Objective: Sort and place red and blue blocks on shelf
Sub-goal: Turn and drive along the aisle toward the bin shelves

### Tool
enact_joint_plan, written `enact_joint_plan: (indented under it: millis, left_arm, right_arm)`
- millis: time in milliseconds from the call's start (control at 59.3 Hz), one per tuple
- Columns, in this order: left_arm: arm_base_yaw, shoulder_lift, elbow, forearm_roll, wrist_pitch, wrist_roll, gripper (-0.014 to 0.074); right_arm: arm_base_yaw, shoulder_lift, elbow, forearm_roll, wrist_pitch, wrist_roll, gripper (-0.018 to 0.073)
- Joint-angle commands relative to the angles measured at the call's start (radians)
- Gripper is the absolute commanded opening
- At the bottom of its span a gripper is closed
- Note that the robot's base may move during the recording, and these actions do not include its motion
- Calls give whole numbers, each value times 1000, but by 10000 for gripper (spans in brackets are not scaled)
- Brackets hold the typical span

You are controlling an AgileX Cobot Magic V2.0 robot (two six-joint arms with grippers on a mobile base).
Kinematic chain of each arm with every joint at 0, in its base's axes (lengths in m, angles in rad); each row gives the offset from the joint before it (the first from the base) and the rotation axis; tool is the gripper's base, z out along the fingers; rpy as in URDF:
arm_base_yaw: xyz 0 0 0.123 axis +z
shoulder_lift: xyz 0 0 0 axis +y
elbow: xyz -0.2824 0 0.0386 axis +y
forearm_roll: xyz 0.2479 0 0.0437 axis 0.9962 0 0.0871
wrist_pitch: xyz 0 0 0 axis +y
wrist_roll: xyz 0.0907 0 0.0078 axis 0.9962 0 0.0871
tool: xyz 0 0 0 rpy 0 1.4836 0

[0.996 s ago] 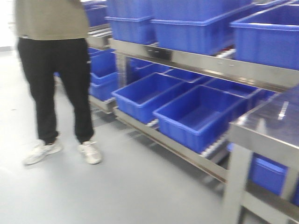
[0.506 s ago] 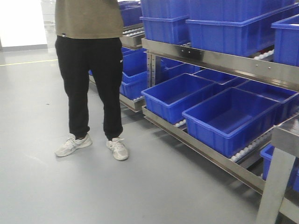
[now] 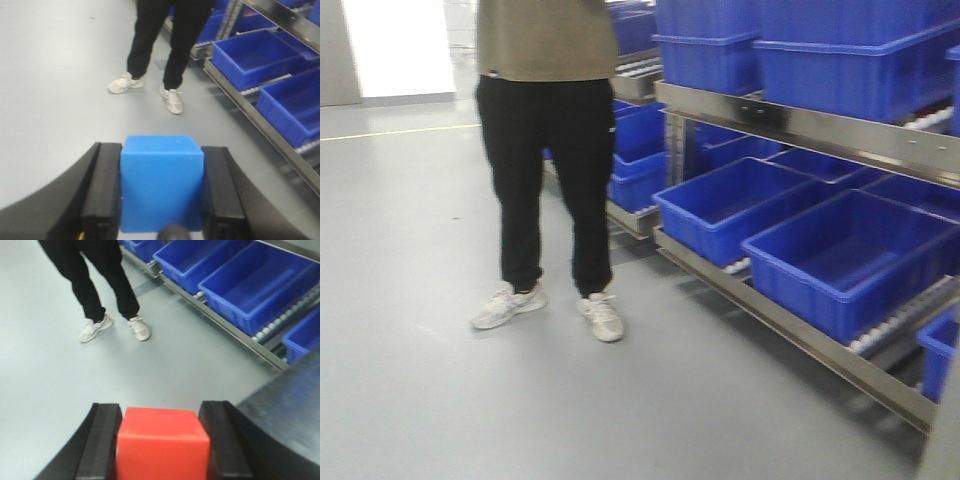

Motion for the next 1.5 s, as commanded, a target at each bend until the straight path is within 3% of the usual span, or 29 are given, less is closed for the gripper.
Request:
enact_joint_plan:
  millis: [0, 1485]
  left_arm:
    - [2, 1, -30, 2, -83, -11, 128]
    - [2, 1, -30, 2, -83, -11, 128]
  right_arm:
    - [-4, -4, -30, -14, -89, -11, 52]
    - [-4, -4, -30, -14, -88, -11, 52]
